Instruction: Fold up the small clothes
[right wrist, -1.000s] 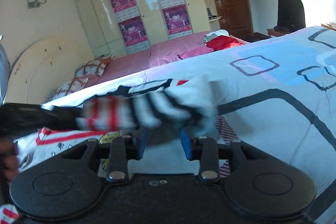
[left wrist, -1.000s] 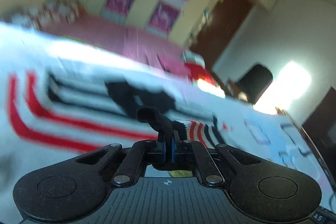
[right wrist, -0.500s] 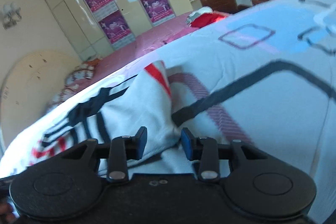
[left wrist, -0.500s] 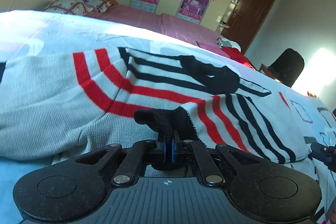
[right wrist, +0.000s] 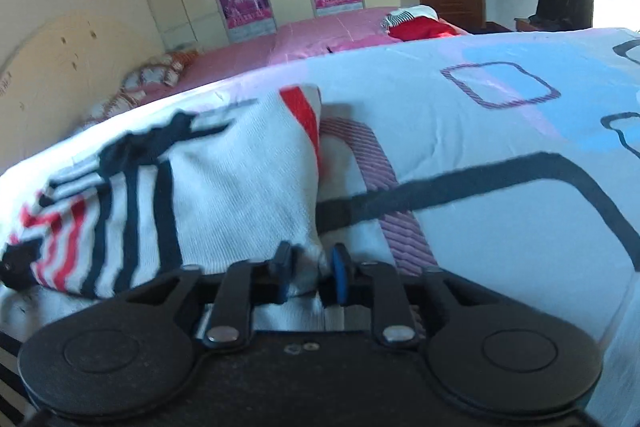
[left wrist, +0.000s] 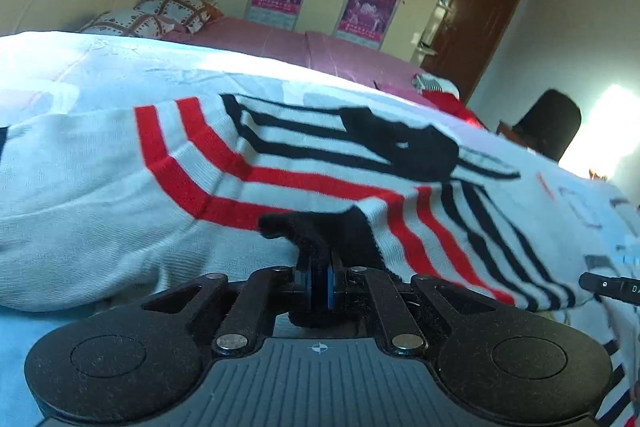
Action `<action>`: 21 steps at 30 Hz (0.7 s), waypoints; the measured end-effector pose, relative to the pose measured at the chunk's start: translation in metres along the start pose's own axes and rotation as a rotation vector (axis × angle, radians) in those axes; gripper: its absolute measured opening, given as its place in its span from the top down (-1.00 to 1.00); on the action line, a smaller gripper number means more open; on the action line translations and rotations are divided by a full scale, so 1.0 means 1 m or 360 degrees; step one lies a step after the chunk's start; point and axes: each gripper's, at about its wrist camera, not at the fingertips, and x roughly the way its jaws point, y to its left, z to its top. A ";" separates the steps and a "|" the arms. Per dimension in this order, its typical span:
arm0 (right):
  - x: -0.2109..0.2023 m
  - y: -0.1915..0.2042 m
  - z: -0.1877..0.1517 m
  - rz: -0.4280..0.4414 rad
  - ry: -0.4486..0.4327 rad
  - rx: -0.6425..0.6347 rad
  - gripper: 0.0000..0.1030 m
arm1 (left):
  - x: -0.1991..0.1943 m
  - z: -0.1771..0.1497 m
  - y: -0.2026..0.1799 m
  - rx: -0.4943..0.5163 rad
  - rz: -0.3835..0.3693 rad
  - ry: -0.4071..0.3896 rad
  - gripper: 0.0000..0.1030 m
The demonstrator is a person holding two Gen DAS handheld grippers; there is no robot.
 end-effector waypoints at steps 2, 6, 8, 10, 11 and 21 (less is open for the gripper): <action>-0.006 -0.013 0.011 0.0060 -0.0107 0.0033 0.14 | -0.007 0.005 0.004 0.0009 0.0070 -0.0079 -0.35; 0.022 -0.039 0.047 0.0236 -0.0164 0.0188 0.16 | -0.001 0.022 0.009 0.0002 0.0042 -0.0149 -0.55; 0.047 -0.046 0.063 0.0301 -0.0148 0.0258 0.17 | 0.013 0.026 0.008 0.0002 0.0050 -0.0091 -0.47; 0.072 -0.049 0.075 0.0364 -0.0100 0.0293 0.17 | 0.029 0.024 0.009 -0.0034 0.0045 -0.0012 0.04; 0.084 -0.049 0.077 0.0380 -0.0063 0.0303 0.17 | 0.031 0.021 0.007 -0.0024 0.0068 -0.0037 0.23; 0.101 -0.031 0.076 0.0195 -0.0045 -0.0020 0.82 | 0.029 0.008 0.016 -0.0150 0.0164 -0.0158 0.92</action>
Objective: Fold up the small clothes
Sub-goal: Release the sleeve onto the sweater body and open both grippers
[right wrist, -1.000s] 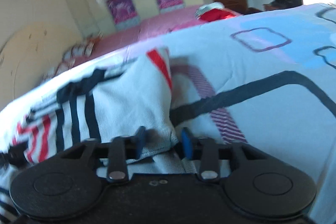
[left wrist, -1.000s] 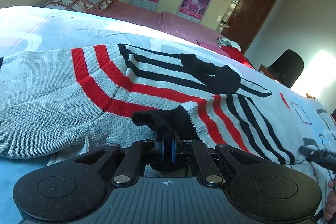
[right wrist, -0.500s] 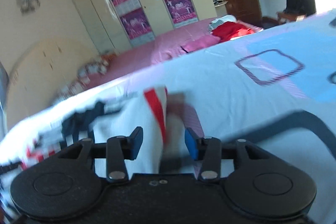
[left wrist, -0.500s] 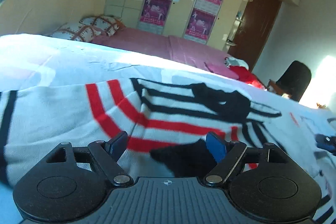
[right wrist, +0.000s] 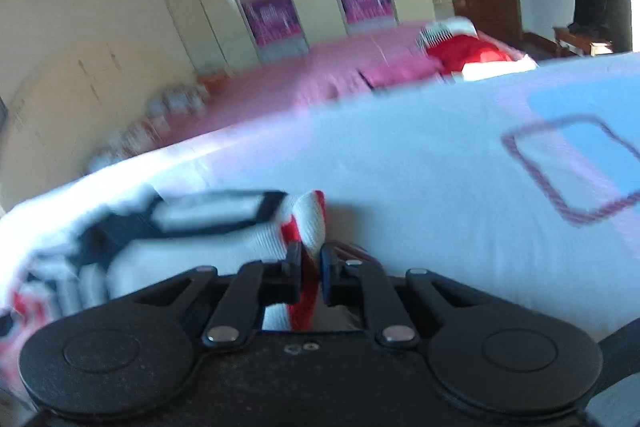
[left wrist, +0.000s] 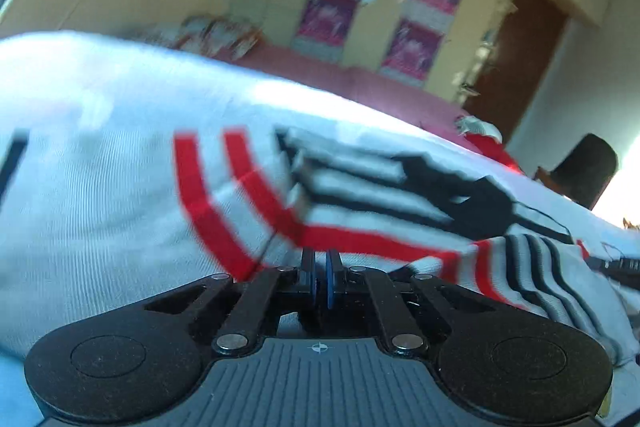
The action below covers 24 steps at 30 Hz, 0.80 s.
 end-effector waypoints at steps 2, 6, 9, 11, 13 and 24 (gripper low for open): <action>0.000 -0.001 0.002 0.0008 0.0004 -0.0016 0.80 | 0.001 0.002 -0.004 0.0043 0.0015 0.0020 0.92; -0.017 0.000 0.008 -0.0035 -0.0100 -0.0040 0.41 | -0.013 0.011 -0.006 0.0051 0.0108 -0.0001 0.80; -0.029 0.009 0.020 0.0013 -0.0225 -0.0163 0.46 | -0.042 0.017 -0.027 0.0125 0.0153 -0.0202 0.75; -0.019 0.020 0.021 0.0052 -0.0185 -0.0266 0.48 | -0.040 0.015 -0.053 0.0239 0.0075 -0.0196 0.75; 0.006 0.026 0.013 -0.0021 -0.0030 -0.0352 0.52 | -0.018 0.006 -0.074 0.0368 0.0007 -0.0052 0.49; -0.044 0.053 -0.001 0.0077 -0.0142 -0.0491 0.51 | -0.027 0.003 -0.088 0.0318 -0.0014 -0.0090 0.14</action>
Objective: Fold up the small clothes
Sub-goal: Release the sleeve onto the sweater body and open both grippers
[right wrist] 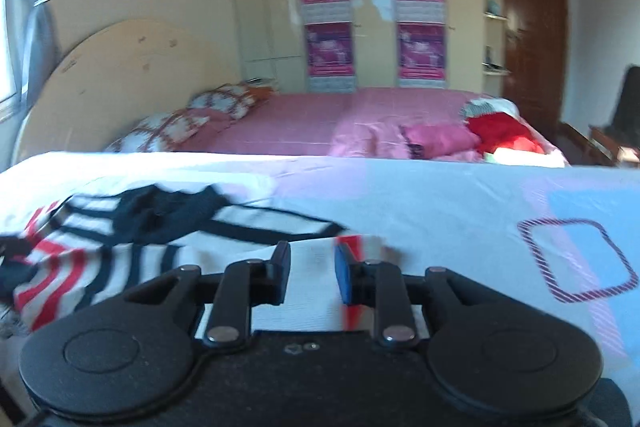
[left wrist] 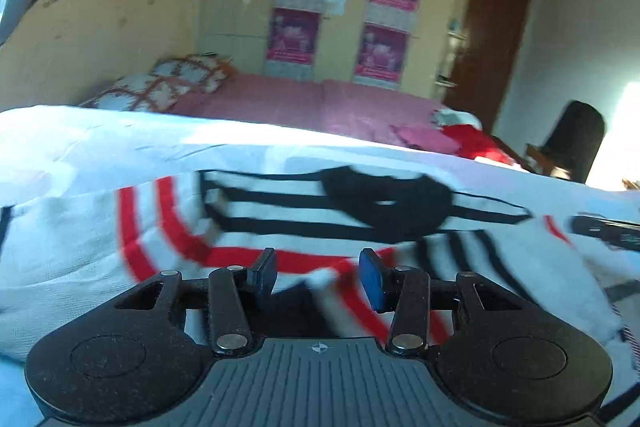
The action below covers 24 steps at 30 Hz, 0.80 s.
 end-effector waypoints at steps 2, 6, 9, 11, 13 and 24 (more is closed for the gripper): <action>0.011 0.016 0.008 0.0037 0.0021 -0.0052 0.51 | 0.007 0.001 -0.018 0.0048 -0.0050 0.0007 0.14; 0.033 0.041 0.013 0.0157 0.0104 -0.0124 0.40 | 0.021 -0.002 -0.032 0.0105 -0.0046 0.0054 0.14; 0.052 0.059 0.008 0.0196 0.0217 -0.0230 0.60 | 0.036 -0.011 -0.028 0.0120 -0.0024 0.0179 0.14; 0.063 0.058 0.003 0.0144 0.0261 -0.0240 0.61 | 0.036 -0.016 -0.024 0.0160 -0.0045 0.0179 0.14; 0.063 0.046 0.006 0.0106 0.0252 -0.0128 0.63 | 0.035 -0.015 -0.019 0.0151 -0.0034 0.0192 0.14; 0.037 0.036 0.010 0.0055 0.0195 -0.0100 0.44 | 0.029 -0.016 -0.013 0.0177 0.0069 0.0206 0.14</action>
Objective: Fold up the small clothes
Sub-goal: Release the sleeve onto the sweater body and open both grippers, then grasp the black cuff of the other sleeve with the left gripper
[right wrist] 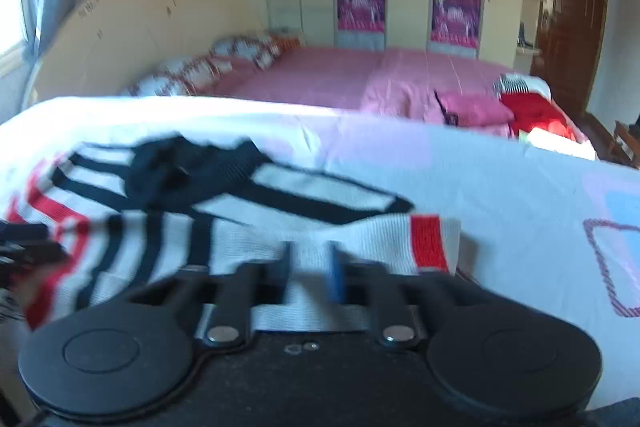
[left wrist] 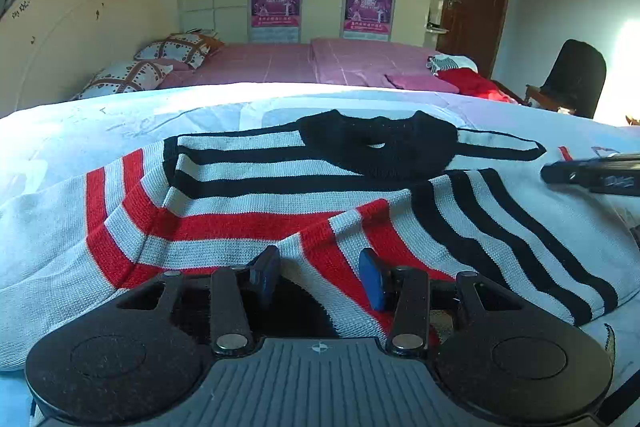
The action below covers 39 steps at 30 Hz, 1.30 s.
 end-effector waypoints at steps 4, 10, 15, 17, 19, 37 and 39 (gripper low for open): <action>-0.030 0.000 -0.006 0.0031 -0.0030 0.0002 0.48 | -0.004 0.000 0.000 0.0001 0.0006 0.0006 0.14; -0.055 0.004 -0.028 0.0068 0.0022 -0.0002 0.59 | -0.019 -0.005 -0.003 0.0007 0.0036 -0.0001 0.14; -0.040 0.017 -0.048 -0.0006 0.0096 -0.0093 0.56 | -0.014 -0.011 0.000 0.0008 0.0067 0.0018 -0.08; -0.040 0.021 -0.046 -0.0035 0.0102 -0.0094 0.56 | -0.016 -0.009 0.003 -0.0024 0.0059 0.0038 -0.11; -0.044 0.022 -0.042 -0.0043 0.0092 -0.0052 0.55 | -0.026 -0.009 0.010 -0.0057 0.0056 0.0042 -0.22; -0.072 0.096 -0.040 -0.0033 0.0034 0.0274 0.51 | -0.140 -0.126 0.301 -0.1126 0.0332 -0.0194 -0.50; -0.068 0.108 -0.037 -0.0059 0.0041 0.0298 0.51 | -0.139 -0.138 0.337 -0.1326 0.0271 -0.0284 -0.50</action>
